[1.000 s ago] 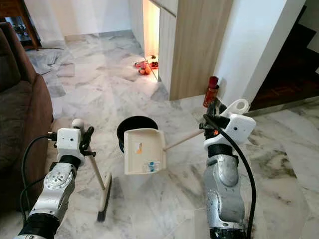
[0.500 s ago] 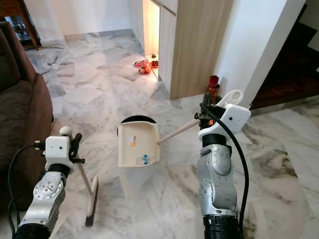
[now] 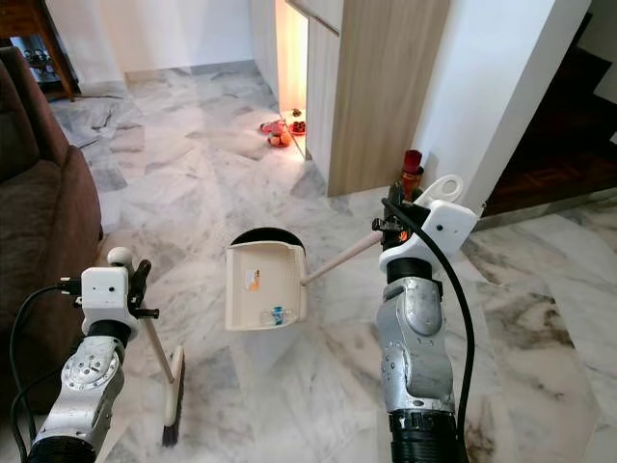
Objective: Sweep floor
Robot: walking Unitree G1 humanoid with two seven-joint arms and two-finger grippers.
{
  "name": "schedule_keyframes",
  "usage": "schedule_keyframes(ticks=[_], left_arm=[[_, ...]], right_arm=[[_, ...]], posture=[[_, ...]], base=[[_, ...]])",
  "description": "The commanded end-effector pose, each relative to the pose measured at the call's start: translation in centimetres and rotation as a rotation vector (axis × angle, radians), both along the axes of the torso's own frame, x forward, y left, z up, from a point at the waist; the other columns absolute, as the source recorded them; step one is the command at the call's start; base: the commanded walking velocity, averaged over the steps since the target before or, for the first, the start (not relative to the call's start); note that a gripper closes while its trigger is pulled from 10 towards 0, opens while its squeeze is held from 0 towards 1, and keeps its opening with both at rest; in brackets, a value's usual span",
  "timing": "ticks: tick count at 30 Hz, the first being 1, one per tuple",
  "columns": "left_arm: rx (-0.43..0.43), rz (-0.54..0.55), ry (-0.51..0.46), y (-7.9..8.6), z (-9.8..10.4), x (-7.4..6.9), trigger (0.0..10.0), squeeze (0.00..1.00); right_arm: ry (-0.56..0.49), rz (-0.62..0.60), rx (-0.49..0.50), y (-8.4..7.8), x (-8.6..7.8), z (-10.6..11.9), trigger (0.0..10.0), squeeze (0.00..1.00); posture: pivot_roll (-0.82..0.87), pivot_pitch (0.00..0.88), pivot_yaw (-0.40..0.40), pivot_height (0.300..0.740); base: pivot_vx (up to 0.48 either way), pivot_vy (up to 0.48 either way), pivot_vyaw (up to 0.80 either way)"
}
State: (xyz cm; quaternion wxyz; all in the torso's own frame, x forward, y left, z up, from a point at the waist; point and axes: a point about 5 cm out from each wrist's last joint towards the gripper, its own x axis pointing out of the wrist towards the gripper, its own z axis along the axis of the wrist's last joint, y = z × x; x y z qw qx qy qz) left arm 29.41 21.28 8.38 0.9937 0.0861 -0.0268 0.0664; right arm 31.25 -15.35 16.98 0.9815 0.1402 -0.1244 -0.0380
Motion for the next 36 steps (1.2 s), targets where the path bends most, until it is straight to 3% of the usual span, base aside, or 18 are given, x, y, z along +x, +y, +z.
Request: schedule_keyframes(ticks=[1,19,36], left_arm=[[0.025,-0.007,-0.072,-0.3,1.6,0.6,10.0,0.0],[0.024,-0.006,-0.082,-0.3,1.9,0.8,10.0,0.0],[0.029,0.004,-0.098,-0.2,2.3,0.9,10.0,0.0]], right_arm=[[-0.106,0.013,0.001,0.5,0.3,2.2,10.0,0.0],[-0.114,0.015,-0.004,0.7,0.4,2.3,10.0,0.0],[-0.2,0.055,0.015,1.6,0.1,4.0,10.0,0.0]], posture=[[0.03,0.0,-0.012,0.74],[0.04,0.0,-0.012,0.74],[0.04,0.0,-0.014,0.74]], base=[[0.307,0.0,0.0],[0.308,0.0,0.11],[0.309,0.0,0.0]])
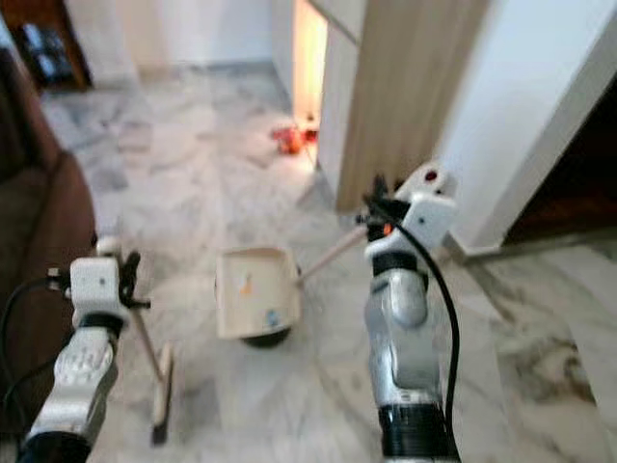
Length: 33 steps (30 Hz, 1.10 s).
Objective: Sweep floor
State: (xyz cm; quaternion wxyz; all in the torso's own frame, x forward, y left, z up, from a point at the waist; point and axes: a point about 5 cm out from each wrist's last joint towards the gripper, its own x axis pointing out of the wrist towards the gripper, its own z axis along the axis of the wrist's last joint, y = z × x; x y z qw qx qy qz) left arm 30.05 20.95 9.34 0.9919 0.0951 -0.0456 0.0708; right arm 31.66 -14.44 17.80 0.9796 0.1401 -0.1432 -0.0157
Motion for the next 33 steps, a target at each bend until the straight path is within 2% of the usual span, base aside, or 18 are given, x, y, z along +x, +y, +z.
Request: schedule_keyframes(ticks=[1,4,9,18,26,33], left_arm=[[0.009,-0.003,-0.061,0.2,1.3,0.3,10.0,0.0],[0.008,-0.002,-0.064,0.1,1.4,0.3,10.0,0.0],[0.009,0.0,-0.067,0.2,1.4,0.3,10.0,0.0],[0.005,-0.003,-0.077,0.1,1.7,0.4,10.0,0.0],[0.002,-0.008,-0.086,-0.1,1.9,0.5,10.0,0.0],[0.001,-0.006,-0.085,0.0,1.8,0.5,10.0,0.0]], right_arm=[[-0.157,0.02,0.023,0.7,-0.3,3.2,10.0,0.0],[-0.164,0.037,0.015,1.2,-0.3,3.3,10.0,0.0],[-0.174,0.064,0.009,1.8,-0.4,3.4,10.0,0.0],[-0.185,0.063,0.035,1.8,-0.5,3.7,10.0,0.0],[-0.252,0.069,0.041,1.7,-0.7,5.5,10.0,0.0],[-0.245,0.086,0.02,2.3,-0.8,5.2,10.0,0.0]], posture=[[0.04,0.0,-0.014,0.74],[0.04,0.0,-0.014,0.74],[0.04,0.0,-0.014,0.74],[0.04,0.0,-0.014,0.74],[0.04,0.0,-0.014,0.74],[0.05,0.0,-0.016,0.74]], base=[[0.307,0.0,0.0],[0.31,0.0,0.0],[0.308,0.0,0.74],[0.308,0.0,0.0],[0.309,0.0,0.0],[0.308,0.0,0.0]])
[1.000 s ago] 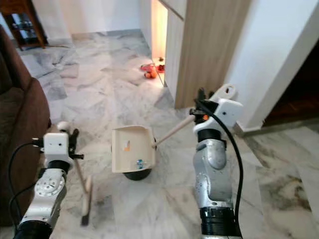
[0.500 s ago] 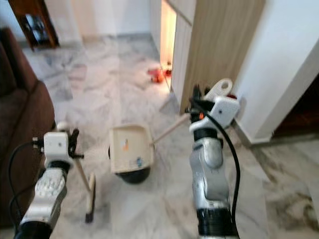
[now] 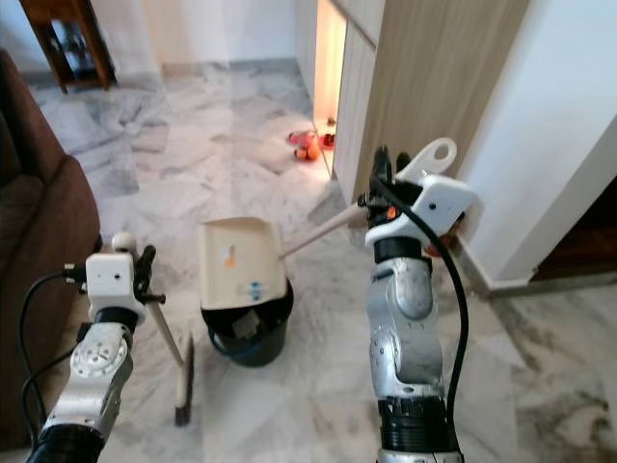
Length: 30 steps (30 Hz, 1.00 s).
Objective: Sweep floor
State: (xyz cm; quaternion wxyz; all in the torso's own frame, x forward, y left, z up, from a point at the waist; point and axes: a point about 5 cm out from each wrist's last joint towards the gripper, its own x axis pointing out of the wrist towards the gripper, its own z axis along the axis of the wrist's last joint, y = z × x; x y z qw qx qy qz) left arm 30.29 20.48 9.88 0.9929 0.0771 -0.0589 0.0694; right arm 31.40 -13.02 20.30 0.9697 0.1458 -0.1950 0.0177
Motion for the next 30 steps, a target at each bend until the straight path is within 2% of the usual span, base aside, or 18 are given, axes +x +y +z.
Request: schedule_keyframes(ticks=[1,10,24,30], left_arm=[[0.035,0.004,-0.056,0.5,1.3,0.2,10.0,0.0],[0.035,0.005,-0.057,0.4,1.3,0.3,10.0,0.0],[0.032,-0.006,-0.05,0.4,1.0,0.0,10.0,0.0],[0.03,-0.005,-0.051,0.4,1.0,0.0,10.0,0.0]], right_arm=[[-0.131,0.037,0.013,0.9,-0.5,2.7,10.0,0.0],[-0.133,0.061,-0.006,1.5,-0.7,2.7,10.0,0.0],[-0.118,0.097,-0.037,2.4,-0.8,2.4,10.0,0.0],[-0.161,0.108,-0.125,3.3,-1.2,2.6,10.0,0.0]], posture=[[0.05,0.0,-0.016,0.74],[0.05,0.0,-0.017,0.74],[0.05,0.0,-0.018,0.74],[0.05,0.0,-0.018,0.74]], base=[[0.307,0.0,0.0],[0.309,0.0,0.0],[0.0,0.0,0.13],[0.0,0.0,0.0]])
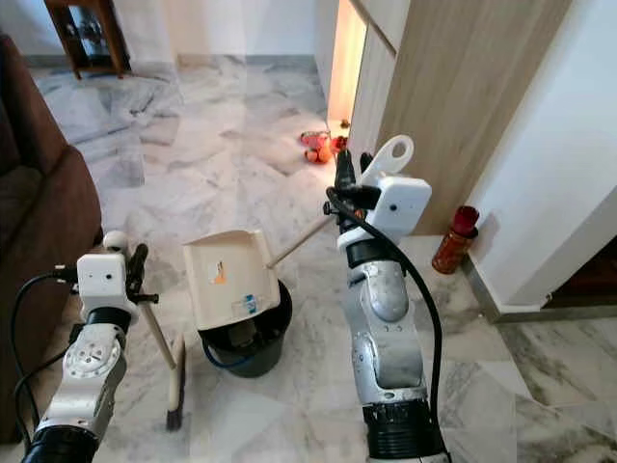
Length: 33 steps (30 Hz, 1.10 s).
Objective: Sweep floor
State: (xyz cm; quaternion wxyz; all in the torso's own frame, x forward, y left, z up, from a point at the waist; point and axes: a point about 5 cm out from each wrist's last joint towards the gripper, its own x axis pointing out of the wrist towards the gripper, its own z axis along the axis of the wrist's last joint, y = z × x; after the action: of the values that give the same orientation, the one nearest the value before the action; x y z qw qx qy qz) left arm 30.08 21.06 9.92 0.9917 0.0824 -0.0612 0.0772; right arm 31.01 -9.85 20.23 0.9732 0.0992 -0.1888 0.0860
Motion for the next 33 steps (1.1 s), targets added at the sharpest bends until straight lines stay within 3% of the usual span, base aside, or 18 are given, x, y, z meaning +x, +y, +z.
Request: schedule_keyframes(ticks=[1,11,13,15,20,27,33], left_arm=[[0.02,-0.021,-0.045,-0.2,0.9,0.3,10.0,0.0],[0.021,-0.021,-0.043,-0.2,0.9,0.2,10.0,0.0],[0.021,-0.021,-0.043,-0.2,0.9,0.2,10.0,0.0],[0.022,-0.022,-0.042,-0.3,0.8,0.2,10.0,0.0],[0.019,-0.025,-0.044,-0.4,0.9,0.2,10.0,0.0],[0.022,-0.024,-0.041,-0.4,0.7,0.1,10.0,0.0],[0.02,-0.023,-0.042,-0.5,0.7,0.0,10.0,0.0]], right_arm=[[-0.155,0.007,-0.001,0.3,-0.9,2.7,10.0,0.0],[-0.201,0.077,-0.049,3.6,-2.0,2.6,10.0,0.0],[-0.228,0.094,-0.083,4.3,-2.4,2.7,10.0,0.0],[-0.282,0.127,-0.187,5.7,-3.1,2.6,10.0,0.0],[-0.3,0.176,-0.211,7.1,-3.8,2.1,10.0,0.0],[-0.311,0.189,-0.218,7.8,-4.2,2.0,10.0,0.0],[-0.366,0.182,-0.299,8.4,-4.7,1.8,10.0,0.0]], posture=[[0.05,0.0,-0.018,0.74],[0.05,0.0,-0.02,0.74],[0.05,0.0,-0.02,0.74],[0.05,0.0,-0.019,0.74],[0.05,0.0,-0.021,0.74],[0.05,0.0,-0.025,0.74],[0.05,0.0,-0.029,0.74]], base=[[0.0,0.0,0.0],[0.0,0.0,0.0],[0.0,0.0,0.0],[0.0,0.0,0.0],[0.0,0.0,0.0],[0.0,0.0,0.0],[0.0,0.0,0.0]])
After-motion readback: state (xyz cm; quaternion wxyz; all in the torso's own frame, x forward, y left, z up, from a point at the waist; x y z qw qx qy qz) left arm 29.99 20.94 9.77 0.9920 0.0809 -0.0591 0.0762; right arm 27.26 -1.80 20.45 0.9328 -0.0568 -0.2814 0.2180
